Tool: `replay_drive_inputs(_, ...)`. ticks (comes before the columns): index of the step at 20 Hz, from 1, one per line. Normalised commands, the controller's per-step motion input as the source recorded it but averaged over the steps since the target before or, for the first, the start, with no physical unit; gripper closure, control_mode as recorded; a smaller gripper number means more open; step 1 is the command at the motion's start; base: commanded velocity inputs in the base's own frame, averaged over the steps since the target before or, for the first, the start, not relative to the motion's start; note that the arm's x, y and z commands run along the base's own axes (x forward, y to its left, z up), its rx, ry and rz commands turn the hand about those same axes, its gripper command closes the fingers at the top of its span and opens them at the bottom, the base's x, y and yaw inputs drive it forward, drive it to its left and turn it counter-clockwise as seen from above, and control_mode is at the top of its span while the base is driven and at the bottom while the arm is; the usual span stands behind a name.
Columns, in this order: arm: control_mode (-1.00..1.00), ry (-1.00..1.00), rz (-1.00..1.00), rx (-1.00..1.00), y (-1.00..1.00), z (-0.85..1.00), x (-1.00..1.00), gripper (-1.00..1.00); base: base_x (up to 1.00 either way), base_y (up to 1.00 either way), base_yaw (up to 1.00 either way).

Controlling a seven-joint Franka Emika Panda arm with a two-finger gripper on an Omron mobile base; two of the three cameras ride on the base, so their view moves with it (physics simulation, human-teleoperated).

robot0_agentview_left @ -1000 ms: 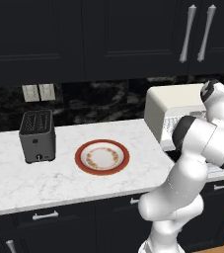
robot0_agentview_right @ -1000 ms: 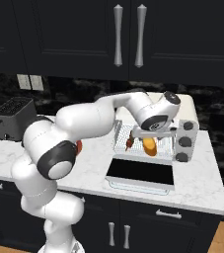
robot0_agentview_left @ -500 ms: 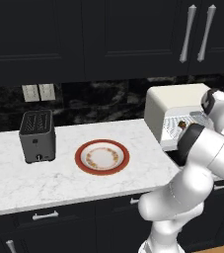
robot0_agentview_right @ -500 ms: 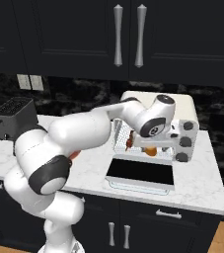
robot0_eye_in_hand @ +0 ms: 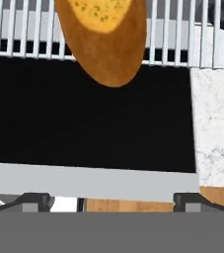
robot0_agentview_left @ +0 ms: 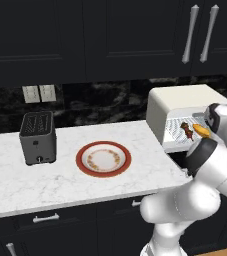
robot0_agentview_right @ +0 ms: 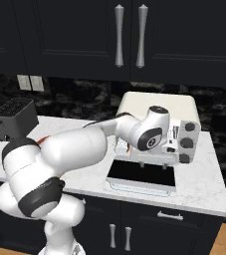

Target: Pick up the kebab skewer and baguette bread, and place them inside the toaster oven. Close the toaster oven door and start by setting the timer.

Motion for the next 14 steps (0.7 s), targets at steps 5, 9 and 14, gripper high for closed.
replay_drive_inputs(5, -1.0, 0.0, -0.12, 0.0, 0.12, -0.15, -0.16, -1.0, 0.0, 0.0, 0.0)
replay_drive_inputs(9, -1.0, 0.0, -0.06, 0.0, 0.16, -0.14, 0.03, -1.0, 0.0, 0.0, 0.0)
replay_drive_inputs(14, -1.0, 0.0, -0.03, 0.0, 0.06, -0.19, 0.0, -1.0, 0.0, 0.0, 0.0)
